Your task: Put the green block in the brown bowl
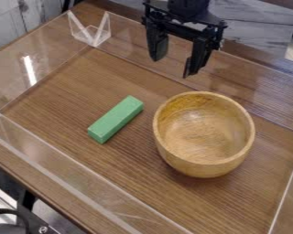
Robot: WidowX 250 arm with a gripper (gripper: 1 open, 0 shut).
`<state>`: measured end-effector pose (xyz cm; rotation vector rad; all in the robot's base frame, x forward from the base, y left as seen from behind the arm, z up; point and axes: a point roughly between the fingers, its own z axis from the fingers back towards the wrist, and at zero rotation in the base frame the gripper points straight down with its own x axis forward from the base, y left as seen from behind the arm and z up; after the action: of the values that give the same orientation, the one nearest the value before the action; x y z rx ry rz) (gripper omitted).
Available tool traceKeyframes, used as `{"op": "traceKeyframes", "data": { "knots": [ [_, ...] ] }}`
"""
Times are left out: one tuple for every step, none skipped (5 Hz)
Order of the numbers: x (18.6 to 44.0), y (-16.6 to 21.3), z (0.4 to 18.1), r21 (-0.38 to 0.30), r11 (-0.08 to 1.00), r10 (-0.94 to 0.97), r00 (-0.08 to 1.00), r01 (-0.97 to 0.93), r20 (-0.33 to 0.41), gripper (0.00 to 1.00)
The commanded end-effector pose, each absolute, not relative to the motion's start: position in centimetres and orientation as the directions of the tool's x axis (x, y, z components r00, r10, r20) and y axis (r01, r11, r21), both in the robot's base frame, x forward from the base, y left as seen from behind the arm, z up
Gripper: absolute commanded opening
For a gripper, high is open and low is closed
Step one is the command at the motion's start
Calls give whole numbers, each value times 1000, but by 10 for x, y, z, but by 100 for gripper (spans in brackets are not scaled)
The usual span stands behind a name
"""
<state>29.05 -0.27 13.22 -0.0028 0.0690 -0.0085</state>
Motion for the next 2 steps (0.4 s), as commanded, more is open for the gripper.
{"op": "traceKeyframes", "data": {
  "knots": [
    [279, 14, 125, -2, 1000, -24, 997, 24, -69, 100],
    [252, 47, 99, -3, 995, -97, 993, 97, -73, 100]
  ]
}}
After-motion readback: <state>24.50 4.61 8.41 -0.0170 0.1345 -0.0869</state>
